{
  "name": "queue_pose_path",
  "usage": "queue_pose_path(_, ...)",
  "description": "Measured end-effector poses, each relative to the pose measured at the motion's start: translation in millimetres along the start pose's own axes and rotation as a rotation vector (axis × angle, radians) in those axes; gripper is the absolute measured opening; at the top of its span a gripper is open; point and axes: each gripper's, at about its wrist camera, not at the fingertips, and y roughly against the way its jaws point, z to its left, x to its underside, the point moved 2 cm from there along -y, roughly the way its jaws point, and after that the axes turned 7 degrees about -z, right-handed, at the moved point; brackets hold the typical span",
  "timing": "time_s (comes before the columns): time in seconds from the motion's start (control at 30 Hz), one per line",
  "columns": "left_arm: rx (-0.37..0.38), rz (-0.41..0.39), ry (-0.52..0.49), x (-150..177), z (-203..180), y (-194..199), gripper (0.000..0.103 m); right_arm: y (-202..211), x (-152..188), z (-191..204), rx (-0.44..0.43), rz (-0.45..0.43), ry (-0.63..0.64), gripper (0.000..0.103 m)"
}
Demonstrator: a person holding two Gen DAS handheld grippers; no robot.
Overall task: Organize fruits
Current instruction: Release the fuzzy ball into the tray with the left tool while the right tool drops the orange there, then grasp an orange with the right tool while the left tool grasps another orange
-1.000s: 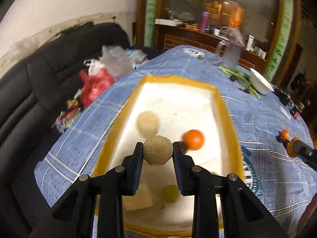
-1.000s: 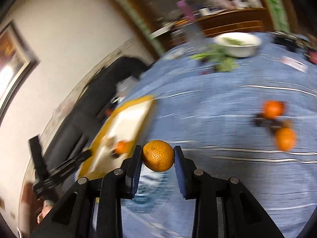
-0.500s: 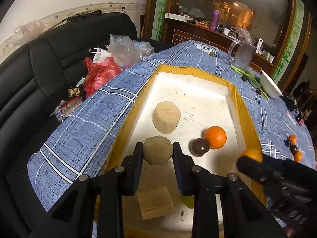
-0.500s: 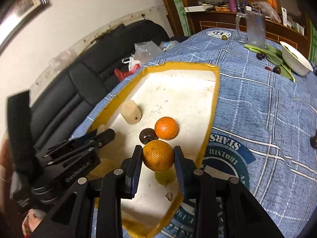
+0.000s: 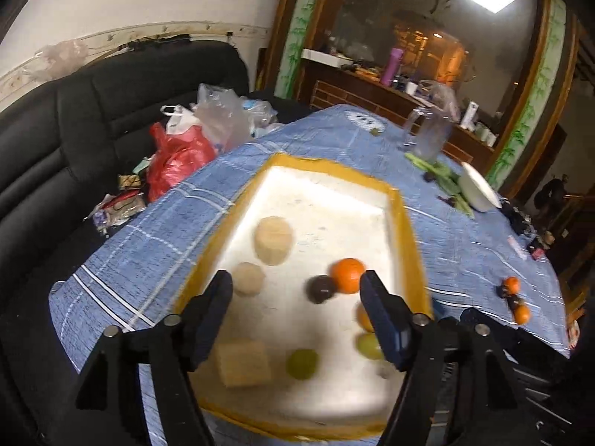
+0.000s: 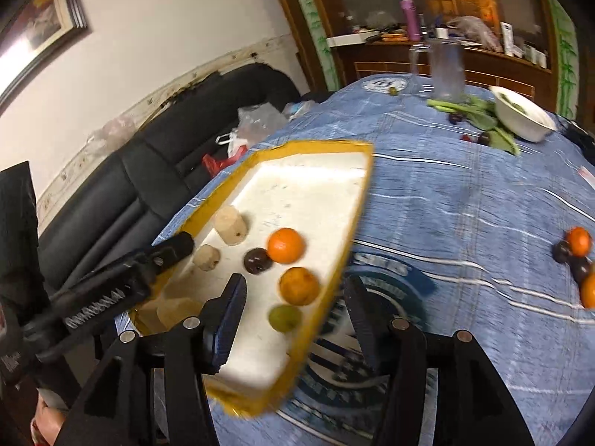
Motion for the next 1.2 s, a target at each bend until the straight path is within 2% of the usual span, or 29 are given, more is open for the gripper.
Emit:
queue_pose_path(0.1, 0.029, -0.007, -0.053, -0.7, -22.2, 9.4, 0.076, 24.0, 6.1, -25.2, 0.029, -0.020, -0.024, 0.060)
queue_pose_path(0.23, 0.068, -0.010, -0.126, 4.6, -54.5, 17.8, 0.077, 58.0, 18.3, -84.6, 0.125, -0.036, -0.088, 0.059)
queue_pose_path(0.43, 0.155, 0.023, -0.228, 20.5, -104.9, 20.2, 0.078, 100.9, 31.3, -177.9, 0.290, -0.051, -0.210, 0.059)
queue_pose_path(0.6, 0.196, 0.071, -0.288, 36.2, -136.0, 14.3, 0.078, 119.4, 32.3, -230.4, 0.384, -0.072, -0.270, 0.059)
queue_pose_path(0.83, 0.212, 0.120, -0.321, 49.9, -157.9, 4.9, 0.078, 103.9, 27.2, -262.8, 0.409, -0.052, -0.307, 0.059)
queue_pose_path(0.97, 0.219, 0.157, -0.329, 52.3, -168.9, -8.6, 0.078, 82.9, 22.7, -265.2, 0.403, -0.026, -0.303, 0.058)
queue_pose_path(1.1, 0.265, 0.175, -0.313, 47.0, -184.3, -18.9, 0.078, 64.0, 17.7, -261.9, 0.410, -0.017, -0.272, 0.057)
queue_pose_path(1.2, 0.299, 0.203, -0.310, 48.1, -200.2, -32.7, 0.078, 56.1, 15.5, -258.8, 0.417, -0.017, -0.223, 0.038)
